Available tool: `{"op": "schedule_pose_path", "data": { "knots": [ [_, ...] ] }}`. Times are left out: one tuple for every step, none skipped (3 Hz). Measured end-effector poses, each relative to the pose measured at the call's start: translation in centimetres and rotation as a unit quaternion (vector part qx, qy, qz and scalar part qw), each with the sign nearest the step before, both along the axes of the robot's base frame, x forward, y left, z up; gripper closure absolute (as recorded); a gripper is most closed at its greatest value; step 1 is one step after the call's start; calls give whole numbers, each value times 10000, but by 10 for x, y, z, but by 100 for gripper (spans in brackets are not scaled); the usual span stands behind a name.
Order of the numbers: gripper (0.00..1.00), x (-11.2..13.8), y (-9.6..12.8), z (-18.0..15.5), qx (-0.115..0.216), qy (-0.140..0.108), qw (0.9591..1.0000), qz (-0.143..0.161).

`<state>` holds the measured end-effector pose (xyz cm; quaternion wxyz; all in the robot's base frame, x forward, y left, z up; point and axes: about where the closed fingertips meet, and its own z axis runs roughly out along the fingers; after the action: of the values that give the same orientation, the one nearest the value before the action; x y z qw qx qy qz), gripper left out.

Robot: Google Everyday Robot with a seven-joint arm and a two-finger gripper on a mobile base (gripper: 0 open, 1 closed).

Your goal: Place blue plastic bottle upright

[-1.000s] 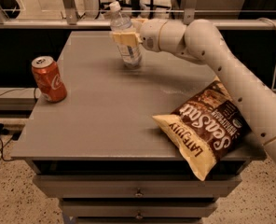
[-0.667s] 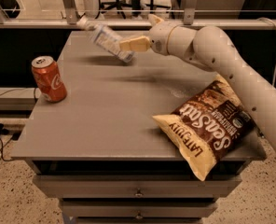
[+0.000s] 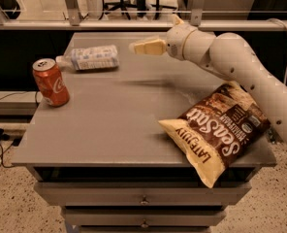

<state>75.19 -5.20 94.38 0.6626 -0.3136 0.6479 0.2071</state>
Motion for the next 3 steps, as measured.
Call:
{"op": "schedule_pose_path", "data": {
  "knots": [
    [0, 2, 3, 4, -244, 0, 9995, -175],
    [0, -1, 37, 14, -813, -81, 9961, -328],
    [0, -31, 102, 23, -1768, -326, 9835, -196]
  ]
}}
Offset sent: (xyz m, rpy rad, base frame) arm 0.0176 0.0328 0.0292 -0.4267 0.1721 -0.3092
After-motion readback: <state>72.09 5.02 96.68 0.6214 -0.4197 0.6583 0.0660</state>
